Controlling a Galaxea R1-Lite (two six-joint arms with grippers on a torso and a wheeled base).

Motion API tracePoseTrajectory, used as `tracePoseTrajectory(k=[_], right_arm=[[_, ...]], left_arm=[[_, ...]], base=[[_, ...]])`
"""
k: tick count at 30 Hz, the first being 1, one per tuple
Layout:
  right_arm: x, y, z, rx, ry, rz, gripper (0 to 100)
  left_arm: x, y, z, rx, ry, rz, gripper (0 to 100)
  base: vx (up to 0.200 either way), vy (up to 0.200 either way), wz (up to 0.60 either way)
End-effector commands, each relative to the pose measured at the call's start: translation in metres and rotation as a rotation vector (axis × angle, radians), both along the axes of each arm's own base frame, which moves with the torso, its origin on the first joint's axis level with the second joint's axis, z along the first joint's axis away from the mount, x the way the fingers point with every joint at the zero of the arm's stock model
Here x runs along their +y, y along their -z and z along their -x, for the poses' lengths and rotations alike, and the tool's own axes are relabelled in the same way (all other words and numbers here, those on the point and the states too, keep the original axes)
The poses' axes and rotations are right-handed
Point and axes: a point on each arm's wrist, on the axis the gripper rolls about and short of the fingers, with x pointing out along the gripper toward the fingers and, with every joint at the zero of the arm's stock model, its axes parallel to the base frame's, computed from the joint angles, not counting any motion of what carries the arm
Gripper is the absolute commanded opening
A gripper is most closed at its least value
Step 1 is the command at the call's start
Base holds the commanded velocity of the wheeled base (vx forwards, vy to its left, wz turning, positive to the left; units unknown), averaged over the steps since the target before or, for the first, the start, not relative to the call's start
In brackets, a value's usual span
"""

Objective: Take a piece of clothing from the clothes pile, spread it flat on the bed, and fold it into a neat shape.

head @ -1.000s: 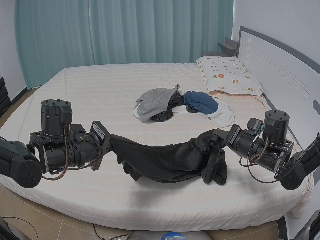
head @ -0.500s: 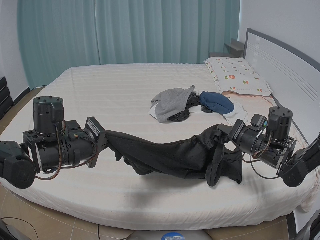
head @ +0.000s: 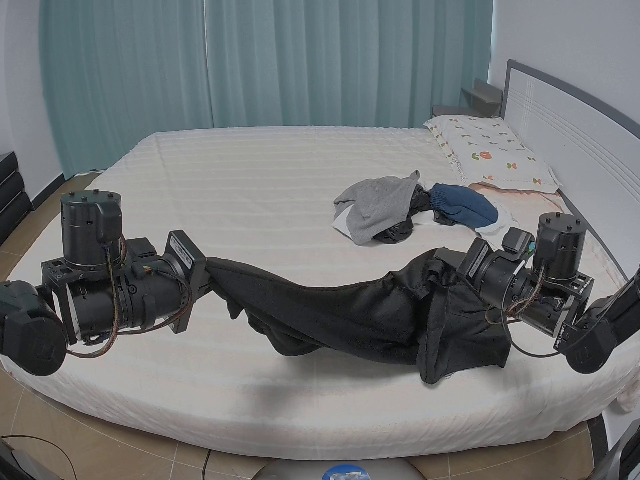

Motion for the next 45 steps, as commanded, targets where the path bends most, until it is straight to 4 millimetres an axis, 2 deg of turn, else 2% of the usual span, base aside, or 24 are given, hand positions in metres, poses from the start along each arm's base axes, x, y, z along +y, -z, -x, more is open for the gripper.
tracePoseTrajectory(k=[1,39,45], right_arm=[[0.0000,0.0008,-0.0004,0.003,-0.001,0.000,0],[-0.0021,0.0016,-0.0024,0.005,0.007,-0.001,0],[-0.0032,0.0010,-0.0029,0.003,0.004,0.000,0]], left_arm=[[0.0004,-0.0008,0.0004,-0.003,0.000,0.002,0],[0.0000,-0.0005,0.0018,0.001,0.010,0.003,0],[0.0006,-0.0001,0.0012,0.002,0.005,0.002,0]], base=[[0.000,0.200,0.00],[0.000,0.200,0.00],[0.000,0.000,0.00]])
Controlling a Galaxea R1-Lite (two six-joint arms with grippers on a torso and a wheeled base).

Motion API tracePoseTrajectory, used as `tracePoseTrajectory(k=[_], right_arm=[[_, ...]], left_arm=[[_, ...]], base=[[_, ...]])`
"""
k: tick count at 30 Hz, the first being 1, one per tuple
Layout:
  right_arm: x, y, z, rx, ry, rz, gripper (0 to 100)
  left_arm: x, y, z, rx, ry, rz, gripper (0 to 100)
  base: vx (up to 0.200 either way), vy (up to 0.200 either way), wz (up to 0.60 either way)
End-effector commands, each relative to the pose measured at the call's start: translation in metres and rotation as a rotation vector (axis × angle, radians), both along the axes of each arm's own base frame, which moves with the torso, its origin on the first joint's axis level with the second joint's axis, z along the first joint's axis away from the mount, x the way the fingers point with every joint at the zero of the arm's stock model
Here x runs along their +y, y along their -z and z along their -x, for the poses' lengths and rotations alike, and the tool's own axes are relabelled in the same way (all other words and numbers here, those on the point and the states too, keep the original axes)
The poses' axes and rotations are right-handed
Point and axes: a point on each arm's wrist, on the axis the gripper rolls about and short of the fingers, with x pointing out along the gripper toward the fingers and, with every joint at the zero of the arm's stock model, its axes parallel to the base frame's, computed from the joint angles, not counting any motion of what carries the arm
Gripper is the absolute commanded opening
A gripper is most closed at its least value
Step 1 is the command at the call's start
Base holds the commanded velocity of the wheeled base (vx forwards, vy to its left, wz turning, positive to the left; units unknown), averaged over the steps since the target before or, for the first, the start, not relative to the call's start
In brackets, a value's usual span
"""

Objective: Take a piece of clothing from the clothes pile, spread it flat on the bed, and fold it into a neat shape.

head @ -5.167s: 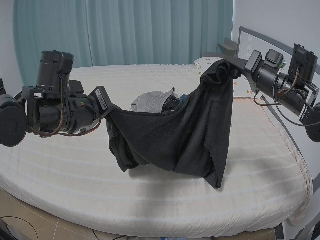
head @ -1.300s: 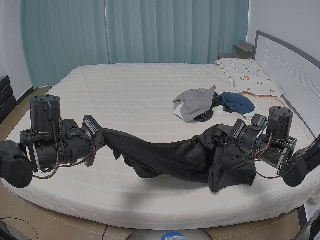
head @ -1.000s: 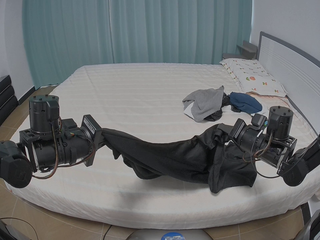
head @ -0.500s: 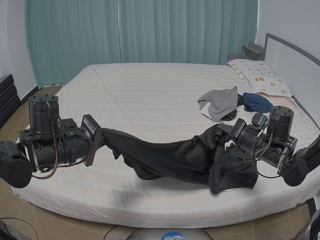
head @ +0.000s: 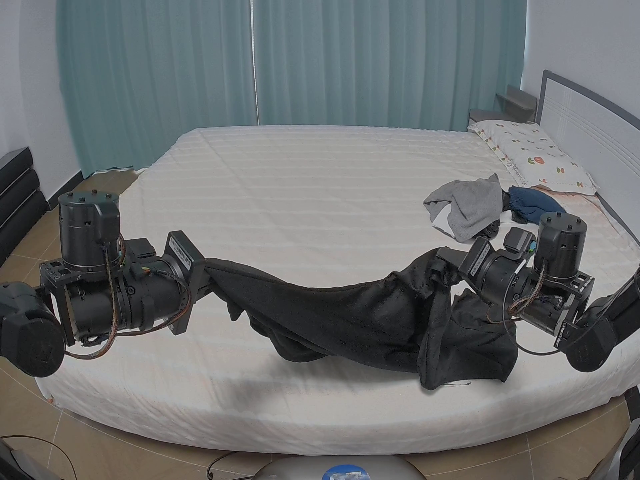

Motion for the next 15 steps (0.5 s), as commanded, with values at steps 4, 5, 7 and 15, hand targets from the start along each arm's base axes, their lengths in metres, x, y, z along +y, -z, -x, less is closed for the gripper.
tracePoseTrajectory(k=[4,5,7,15], right_arm=[[-0.001,-0.005,-0.001,-0.011,-0.001,0.004,0],[-0.001,-0.005,0.000,-0.011,-0.001,0.004,0],[-0.002,-0.001,0.002,0.005,-0.001,0.011,0],[-0.013,-0.014,0.028,-0.004,0.005,0.012,0]], left_arm=[[-0.001,0.000,0.001,-0.010,0.014,-0.015,0],[-0.002,0.001,0.002,-0.013,0.021,-0.029,0],[-0.003,0.006,0.003,0.001,0.032,-0.044,0],[0.000,0.001,0.018,-0.013,0.049,-0.044,0]], base=[[0.000,0.000,0.00],[0.000,0.000,0.00],[0.000,0.000,0.00],[-0.075,0.000,0.00]])
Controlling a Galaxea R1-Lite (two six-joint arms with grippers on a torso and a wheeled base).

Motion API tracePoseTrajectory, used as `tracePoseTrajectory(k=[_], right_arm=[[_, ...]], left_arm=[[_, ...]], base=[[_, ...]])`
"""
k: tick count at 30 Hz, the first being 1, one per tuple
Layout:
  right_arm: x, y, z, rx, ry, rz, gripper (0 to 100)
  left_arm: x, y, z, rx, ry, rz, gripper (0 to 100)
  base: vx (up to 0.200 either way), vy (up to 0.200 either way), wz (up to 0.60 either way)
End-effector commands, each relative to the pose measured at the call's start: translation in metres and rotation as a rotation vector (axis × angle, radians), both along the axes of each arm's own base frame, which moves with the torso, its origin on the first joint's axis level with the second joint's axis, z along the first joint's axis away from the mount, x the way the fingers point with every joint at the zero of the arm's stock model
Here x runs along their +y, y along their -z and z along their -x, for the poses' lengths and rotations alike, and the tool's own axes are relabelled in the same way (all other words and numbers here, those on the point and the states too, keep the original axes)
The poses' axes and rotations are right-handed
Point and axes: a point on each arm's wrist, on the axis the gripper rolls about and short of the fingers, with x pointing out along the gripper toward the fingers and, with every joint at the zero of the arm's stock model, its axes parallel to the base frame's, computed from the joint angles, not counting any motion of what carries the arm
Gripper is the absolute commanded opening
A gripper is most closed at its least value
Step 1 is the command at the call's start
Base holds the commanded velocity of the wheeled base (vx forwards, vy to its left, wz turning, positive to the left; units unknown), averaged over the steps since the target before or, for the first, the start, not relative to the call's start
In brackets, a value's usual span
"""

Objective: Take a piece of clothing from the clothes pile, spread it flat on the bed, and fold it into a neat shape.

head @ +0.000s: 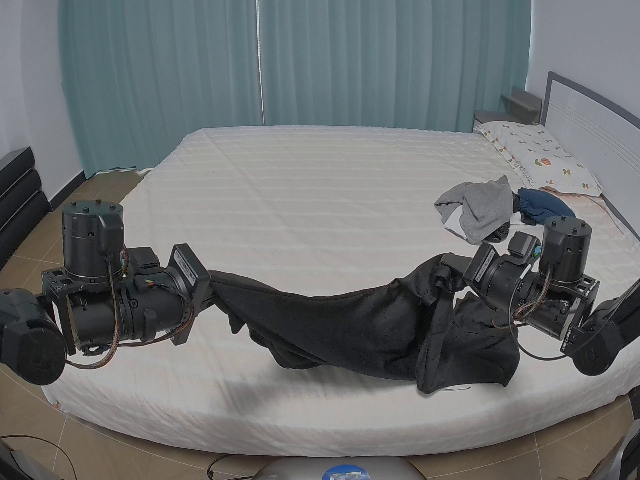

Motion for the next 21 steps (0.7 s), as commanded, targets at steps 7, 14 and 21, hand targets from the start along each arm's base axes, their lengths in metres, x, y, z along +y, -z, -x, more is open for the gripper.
tracePoseTrajectory(k=[7,14,21], right_arm=[[-0.017,-0.041,0.038,-0.058,0.021,-0.020,0],[-0.029,-0.077,0.084,-0.125,0.007,-0.024,0],[-0.046,-0.123,0.114,-0.265,0.027,-0.071,0]], left_arm=[[0.011,-0.021,0.032,-0.035,0.029,-0.017,0],[0.020,-0.044,0.064,-0.081,0.059,-0.006,0],[0.026,-0.067,0.076,-0.182,0.067,-0.026,0]], base=[[-0.200,0.000,0.00],[-0.200,0.000,0.00],[-0.114,0.000,0.00]])
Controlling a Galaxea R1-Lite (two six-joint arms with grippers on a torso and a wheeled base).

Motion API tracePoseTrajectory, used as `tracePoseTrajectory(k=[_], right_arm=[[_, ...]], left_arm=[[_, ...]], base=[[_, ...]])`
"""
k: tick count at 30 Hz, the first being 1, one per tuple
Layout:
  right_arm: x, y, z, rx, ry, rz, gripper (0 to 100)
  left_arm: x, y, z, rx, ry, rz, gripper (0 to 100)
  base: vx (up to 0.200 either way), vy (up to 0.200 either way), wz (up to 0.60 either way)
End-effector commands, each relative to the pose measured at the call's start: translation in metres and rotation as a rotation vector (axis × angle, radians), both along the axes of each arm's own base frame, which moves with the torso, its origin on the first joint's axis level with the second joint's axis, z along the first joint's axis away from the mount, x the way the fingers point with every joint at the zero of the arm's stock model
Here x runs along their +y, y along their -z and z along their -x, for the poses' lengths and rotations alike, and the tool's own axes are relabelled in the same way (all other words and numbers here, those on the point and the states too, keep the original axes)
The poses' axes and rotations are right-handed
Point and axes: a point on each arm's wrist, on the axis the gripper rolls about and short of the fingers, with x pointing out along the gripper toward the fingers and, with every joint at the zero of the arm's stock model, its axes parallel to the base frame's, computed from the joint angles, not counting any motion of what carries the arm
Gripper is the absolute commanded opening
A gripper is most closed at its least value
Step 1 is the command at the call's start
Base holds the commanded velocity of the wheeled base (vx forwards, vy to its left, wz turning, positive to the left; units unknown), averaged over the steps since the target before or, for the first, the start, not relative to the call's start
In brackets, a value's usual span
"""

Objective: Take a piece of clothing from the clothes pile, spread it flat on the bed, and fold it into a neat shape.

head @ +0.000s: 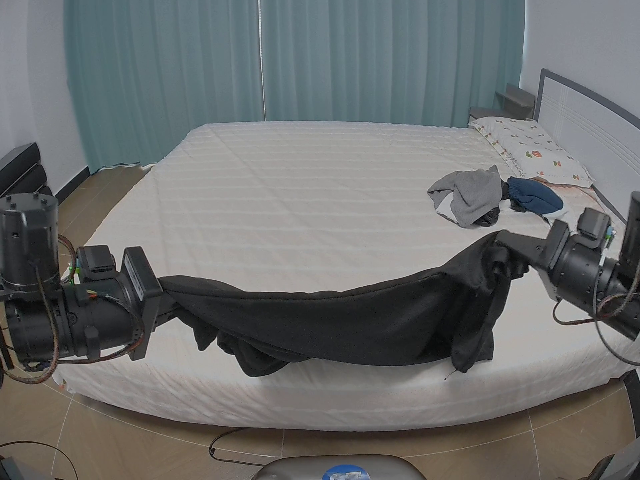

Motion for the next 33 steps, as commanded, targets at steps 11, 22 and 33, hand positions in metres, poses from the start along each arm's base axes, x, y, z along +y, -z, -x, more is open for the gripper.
tracePoseTrajectory(k=[11,22,33], right_arm=[[-0.029,-0.152,0.006,-0.372,0.117,-0.124,0],[-0.012,-0.150,-0.089,-0.258,0.187,-0.065,0],[0.011,-0.080,-0.192,-0.166,0.229,-0.026,0]], left_arm=[[0.012,-0.110,-0.013,-0.228,-0.124,0.016,0],[0.003,-0.080,-0.102,-0.056,-0.217,-0.071,0],[-0.002,-0.037,-0.173,0.043,-0.264,-0.116,0]], base=[[0.000,0.000,0.00],[0.018,0.000,0.00],[0.200,0.000,0.00]])
